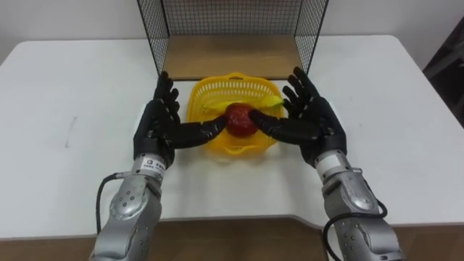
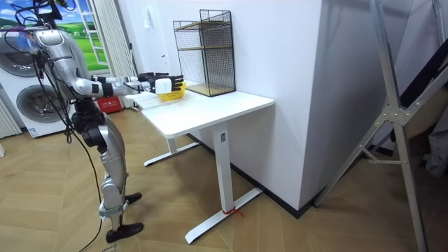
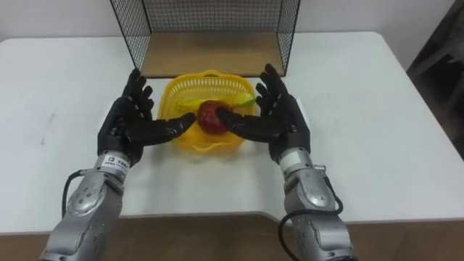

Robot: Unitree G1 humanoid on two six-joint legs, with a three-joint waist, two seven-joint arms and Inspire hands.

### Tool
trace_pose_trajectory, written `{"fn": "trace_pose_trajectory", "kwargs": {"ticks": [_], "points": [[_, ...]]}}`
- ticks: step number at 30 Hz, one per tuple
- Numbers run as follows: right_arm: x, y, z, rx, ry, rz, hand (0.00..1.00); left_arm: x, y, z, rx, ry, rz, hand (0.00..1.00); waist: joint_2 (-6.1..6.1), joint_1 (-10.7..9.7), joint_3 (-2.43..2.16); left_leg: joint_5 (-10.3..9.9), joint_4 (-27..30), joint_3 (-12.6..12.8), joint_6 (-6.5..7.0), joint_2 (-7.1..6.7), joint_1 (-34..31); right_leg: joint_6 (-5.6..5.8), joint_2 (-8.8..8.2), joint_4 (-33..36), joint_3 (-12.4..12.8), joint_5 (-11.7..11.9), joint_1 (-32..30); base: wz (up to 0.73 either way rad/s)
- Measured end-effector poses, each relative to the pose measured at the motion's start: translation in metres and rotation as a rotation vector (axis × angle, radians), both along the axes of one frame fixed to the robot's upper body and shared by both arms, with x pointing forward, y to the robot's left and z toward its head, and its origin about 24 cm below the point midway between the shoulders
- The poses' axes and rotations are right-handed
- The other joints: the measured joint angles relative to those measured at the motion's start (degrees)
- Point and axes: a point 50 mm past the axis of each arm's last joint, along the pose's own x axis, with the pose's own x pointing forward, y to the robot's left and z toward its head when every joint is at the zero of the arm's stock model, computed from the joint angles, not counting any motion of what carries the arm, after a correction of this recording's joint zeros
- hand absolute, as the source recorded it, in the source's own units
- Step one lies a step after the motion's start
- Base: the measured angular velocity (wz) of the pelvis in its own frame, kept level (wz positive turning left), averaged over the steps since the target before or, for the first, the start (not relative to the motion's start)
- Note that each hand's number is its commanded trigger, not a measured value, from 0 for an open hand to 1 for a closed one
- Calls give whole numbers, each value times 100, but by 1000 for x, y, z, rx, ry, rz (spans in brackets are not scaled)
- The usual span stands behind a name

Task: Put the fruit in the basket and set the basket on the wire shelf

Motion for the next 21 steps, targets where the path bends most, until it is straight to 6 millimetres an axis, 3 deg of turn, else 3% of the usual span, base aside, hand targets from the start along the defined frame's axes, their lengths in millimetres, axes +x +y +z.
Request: {"fn": "trace_pose_trajectory", "kwargs": {"ticks": [21], "points": [[-3, 7, -18, -23, 101, 37, 0, -5, -10, -18, -9, 112, -85, 0, 1, 20, -1, 1, -4, 53, 1, 12, 12, 0, -1, 77, 42, 0, -30, -1]]}}
